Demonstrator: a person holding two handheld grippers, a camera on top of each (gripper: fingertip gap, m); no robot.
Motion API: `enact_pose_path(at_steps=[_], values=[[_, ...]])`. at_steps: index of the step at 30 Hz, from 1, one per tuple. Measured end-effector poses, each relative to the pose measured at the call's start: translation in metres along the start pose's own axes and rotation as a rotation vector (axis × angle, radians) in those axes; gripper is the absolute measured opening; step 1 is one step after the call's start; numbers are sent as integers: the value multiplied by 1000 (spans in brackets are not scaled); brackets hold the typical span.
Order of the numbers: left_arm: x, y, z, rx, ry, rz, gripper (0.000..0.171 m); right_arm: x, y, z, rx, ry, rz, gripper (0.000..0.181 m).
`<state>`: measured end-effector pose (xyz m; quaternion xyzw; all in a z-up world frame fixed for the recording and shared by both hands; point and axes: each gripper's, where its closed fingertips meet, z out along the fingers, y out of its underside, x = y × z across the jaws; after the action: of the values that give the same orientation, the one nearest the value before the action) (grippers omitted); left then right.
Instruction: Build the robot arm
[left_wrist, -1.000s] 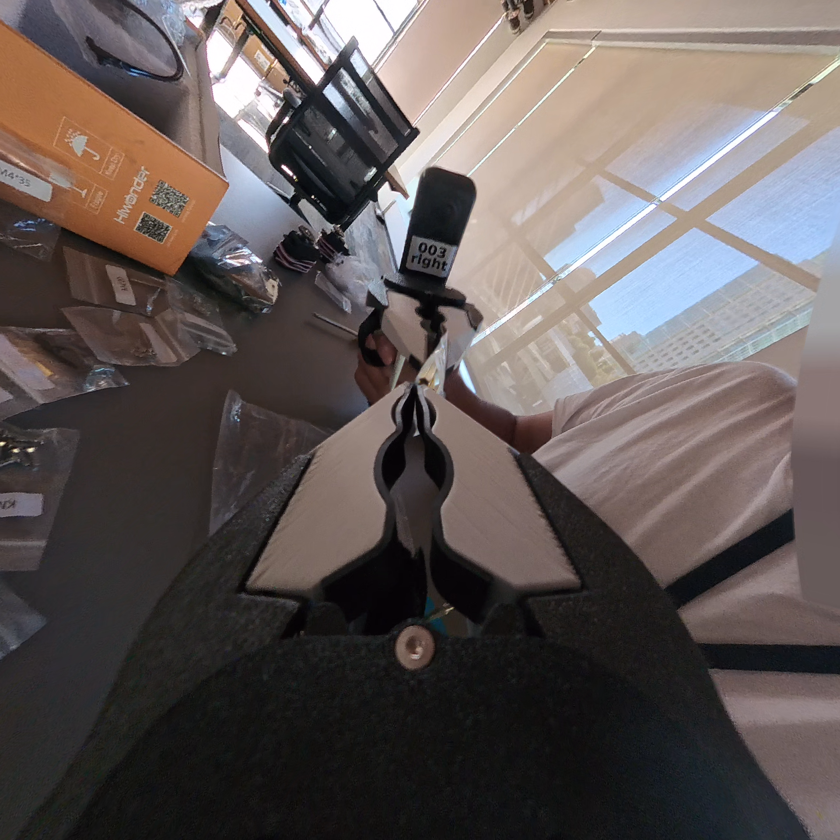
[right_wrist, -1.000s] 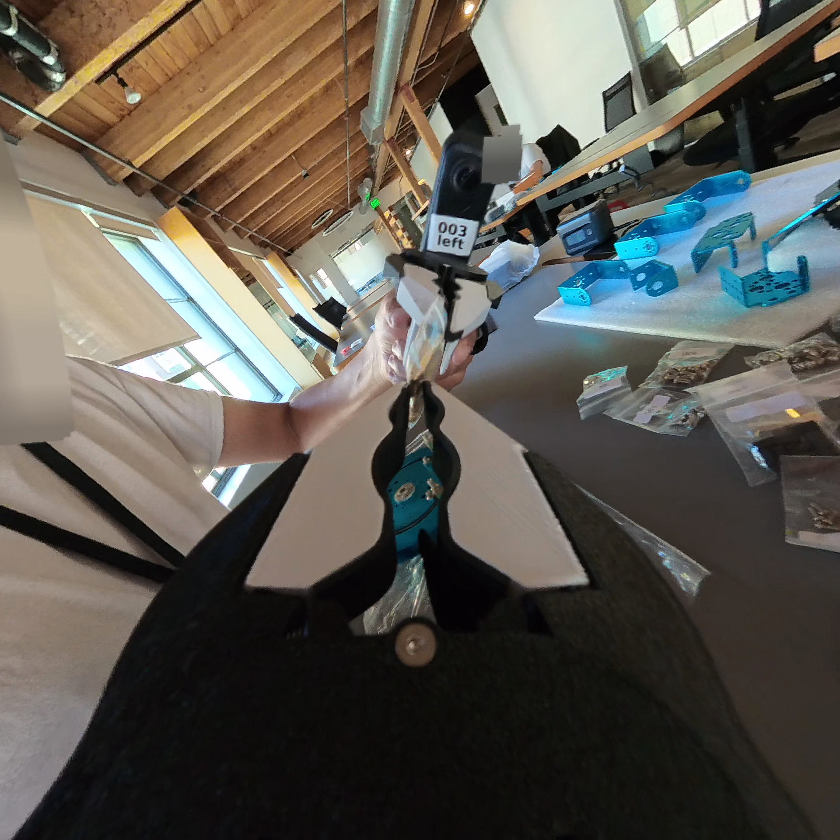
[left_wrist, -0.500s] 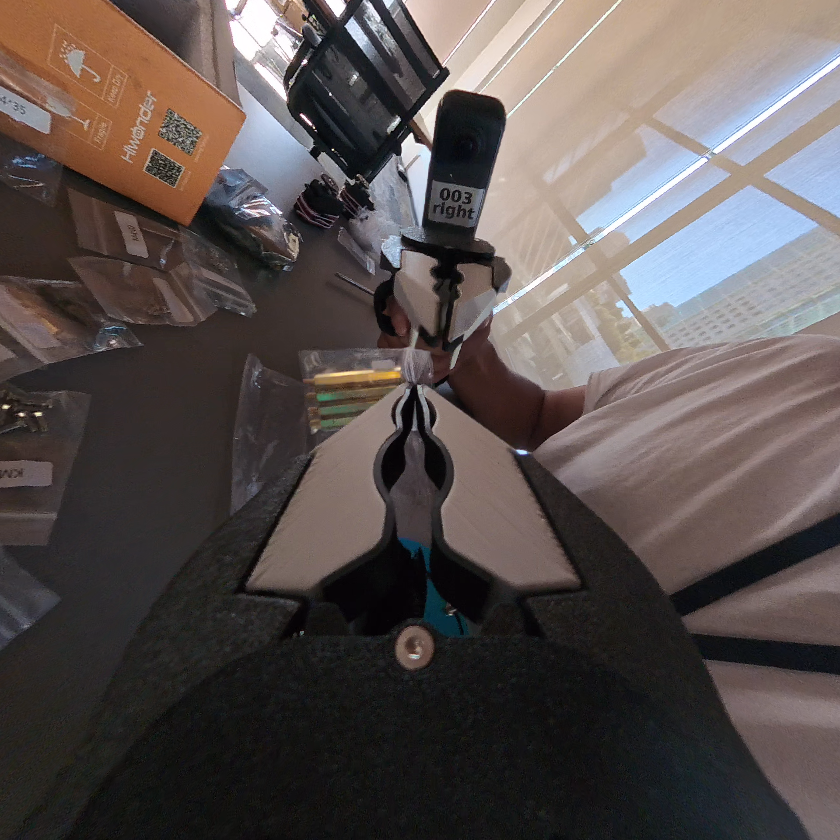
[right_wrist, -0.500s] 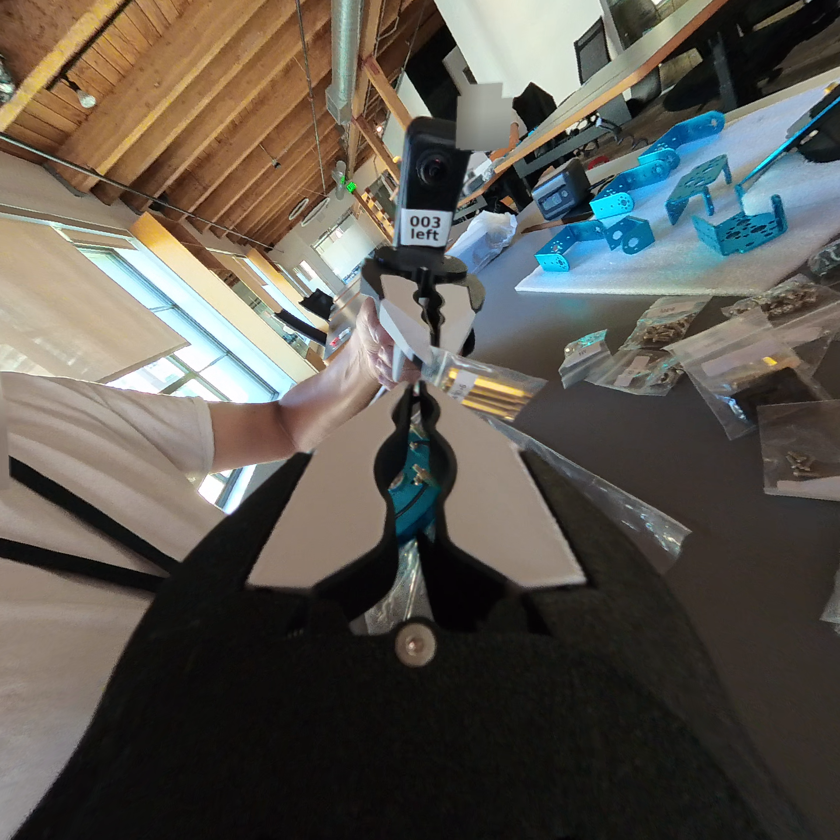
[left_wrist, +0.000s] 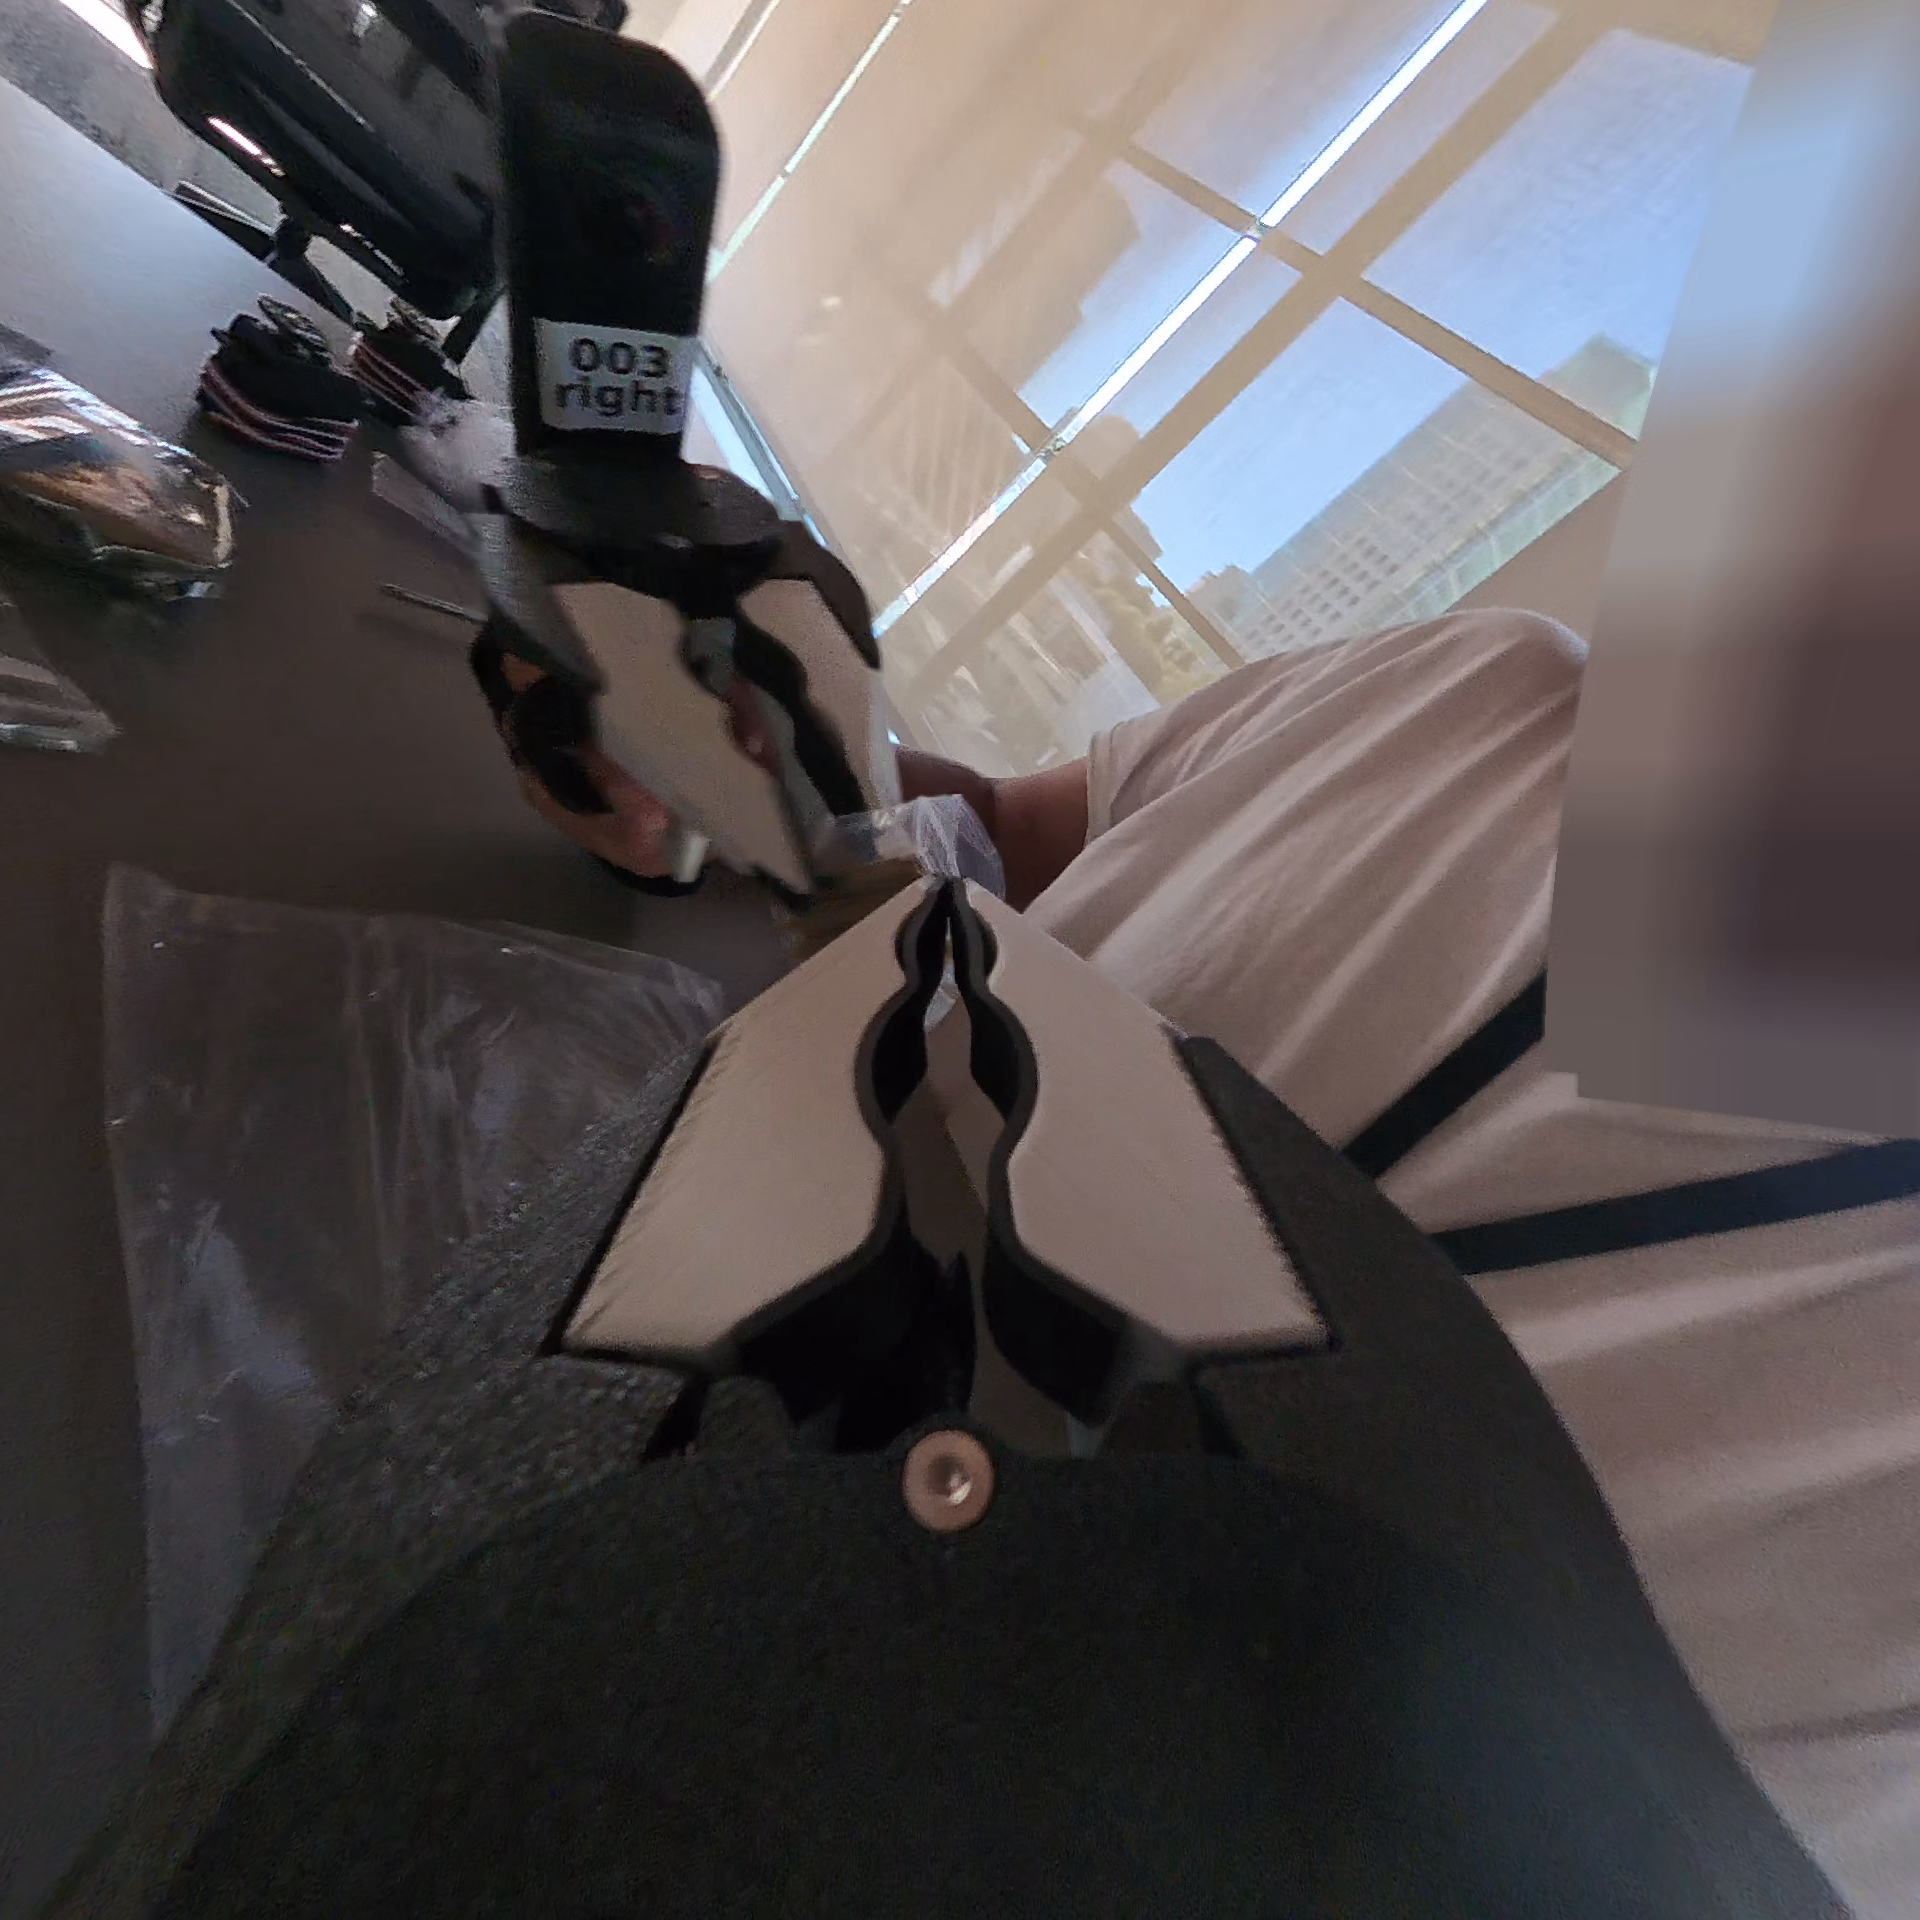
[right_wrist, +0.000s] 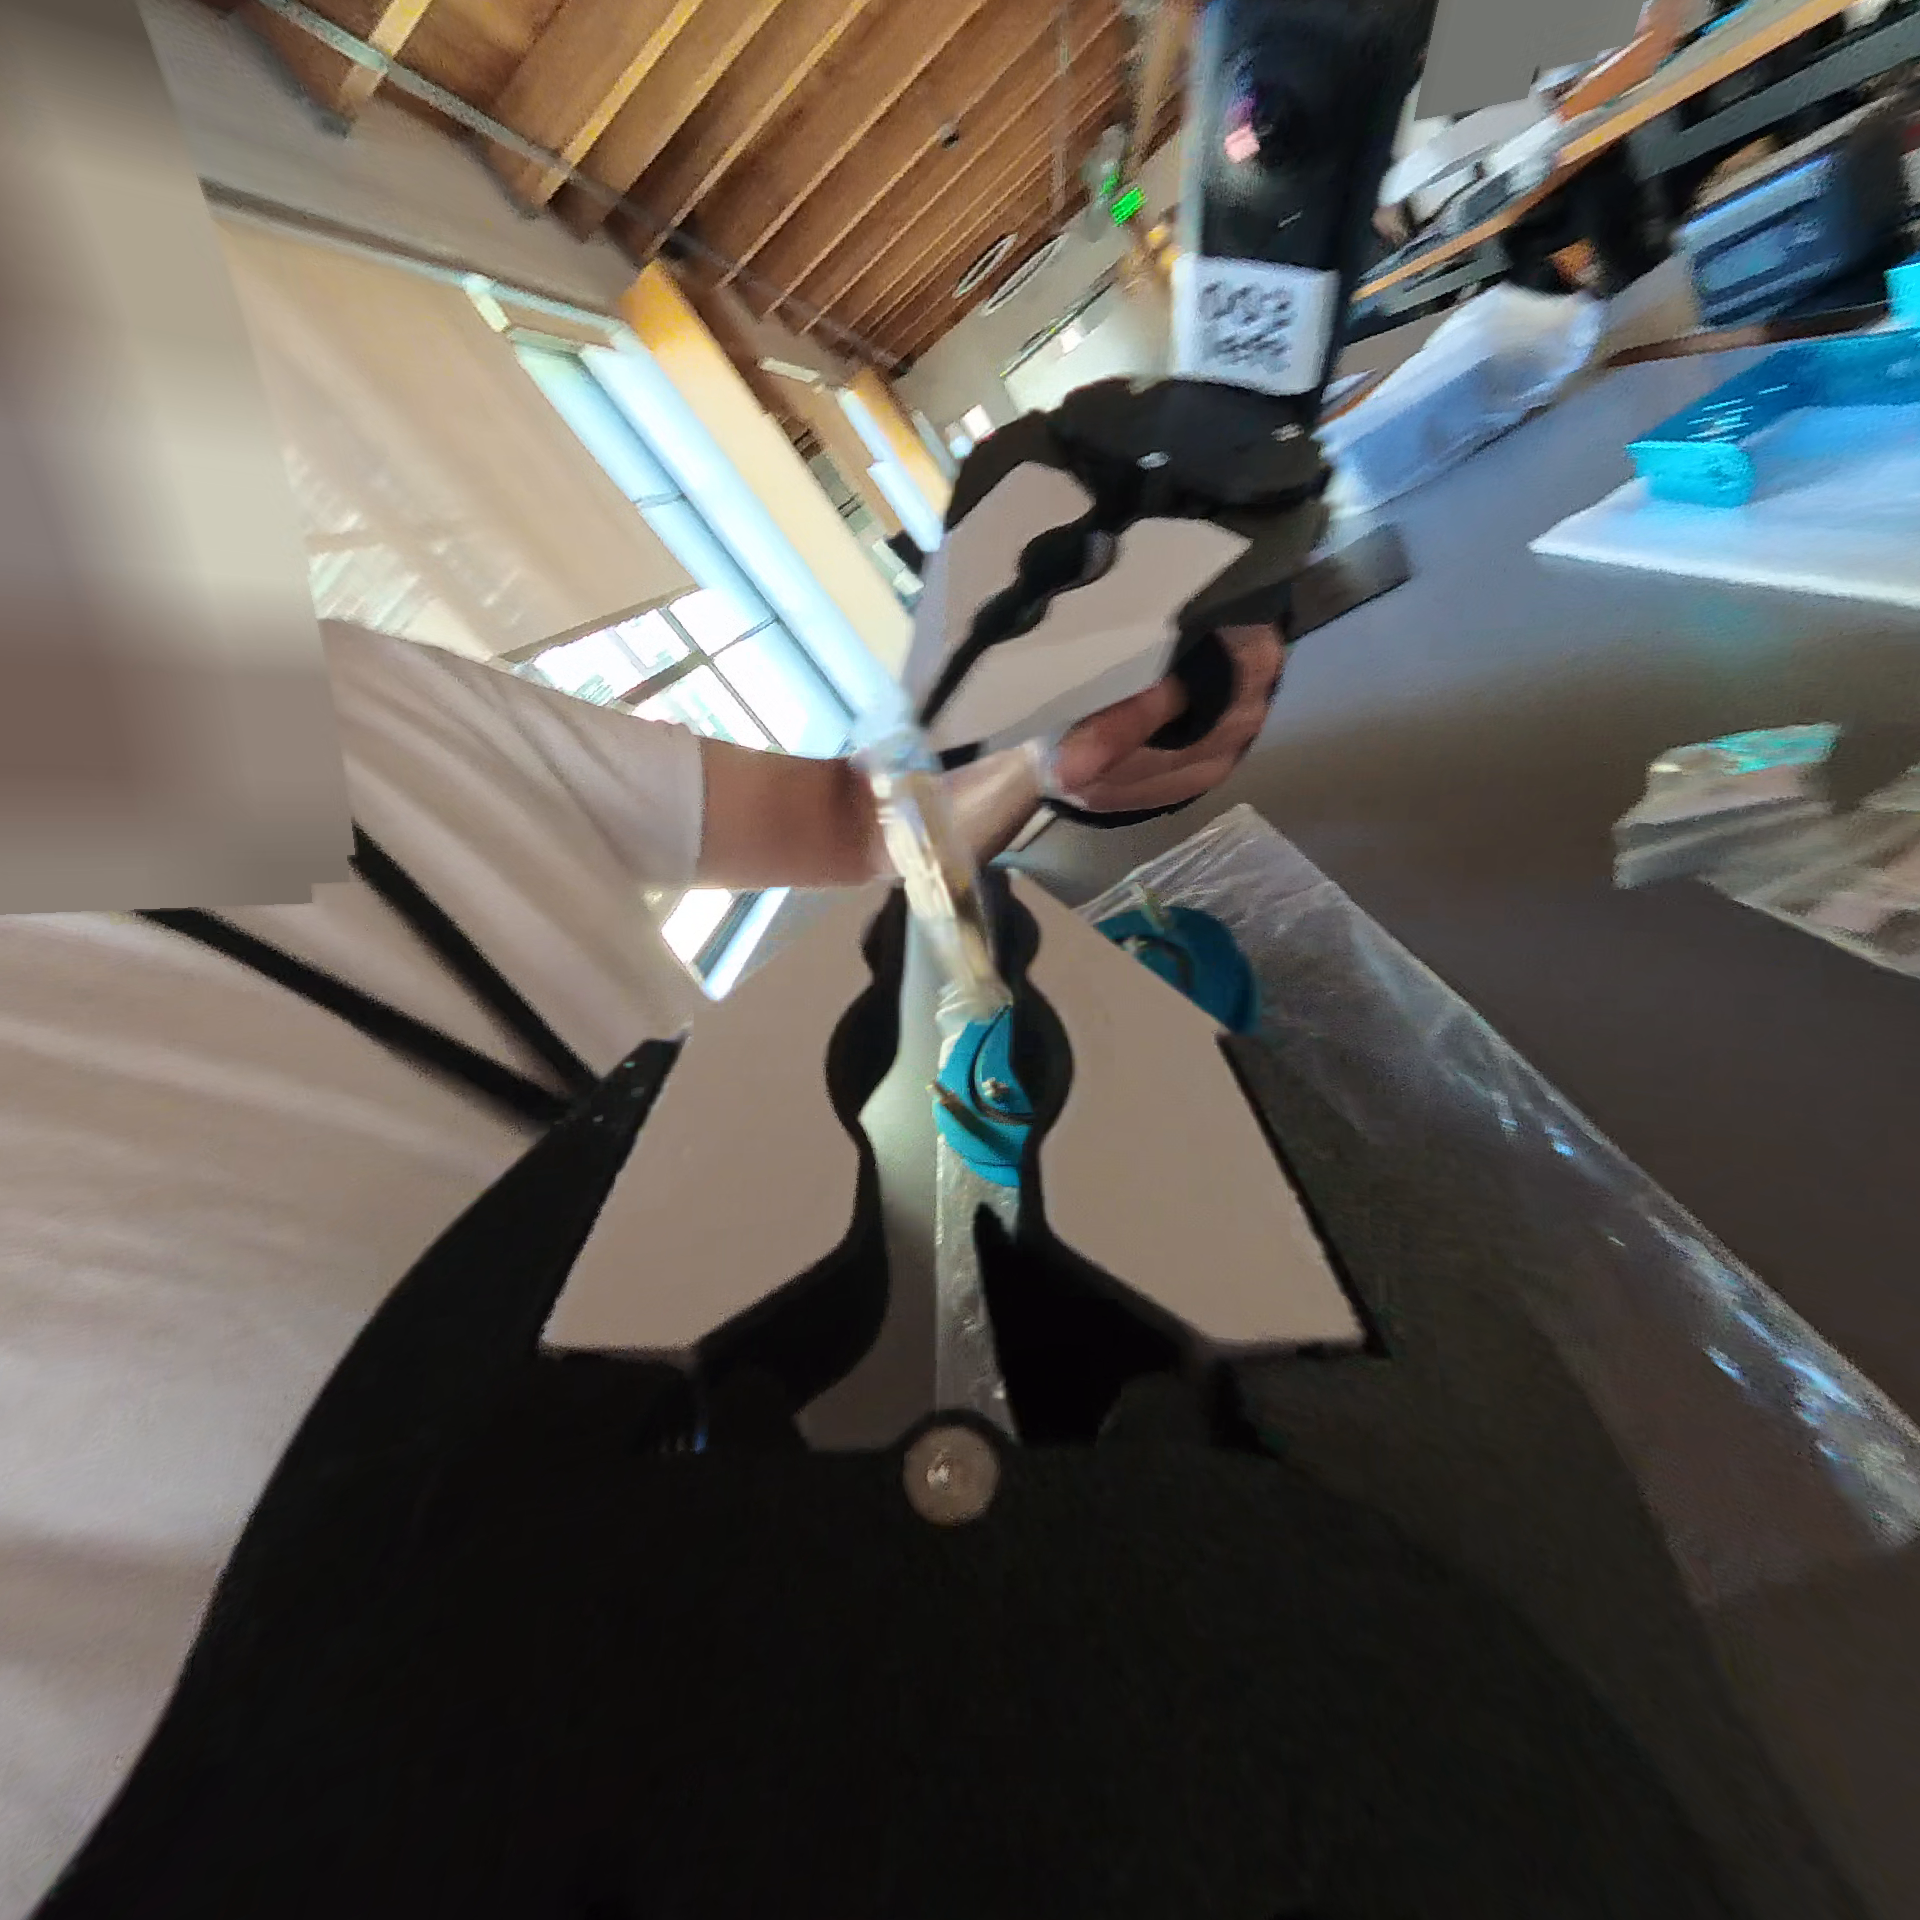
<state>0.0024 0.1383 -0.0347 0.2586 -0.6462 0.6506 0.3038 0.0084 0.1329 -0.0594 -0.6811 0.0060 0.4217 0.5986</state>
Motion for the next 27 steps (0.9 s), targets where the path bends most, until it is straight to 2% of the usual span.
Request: enact_pose_path(at_steps=[3,11,15,19,22,27], values=[[-5,0,-2,4,-19,-16,0,-5,0,2,-8,21,-65,5],[-26,3,-7,-6,-118,-23,0,10,-2,-10,-17,169,-69,4],[-51,7,-14,-15,-220,-22,0,33,3,-16,-100,338,-58,3],[-69,11,-17,-32,-309,-14,0,46,7,-19,-220,431,-27,4],[-68,15,-17,-61,-321,14,0,43,8,-17,-272,415,-16,4],[-62,10,-18,-37,-297,13,0,36,0,-15,-192,324,78,4]])
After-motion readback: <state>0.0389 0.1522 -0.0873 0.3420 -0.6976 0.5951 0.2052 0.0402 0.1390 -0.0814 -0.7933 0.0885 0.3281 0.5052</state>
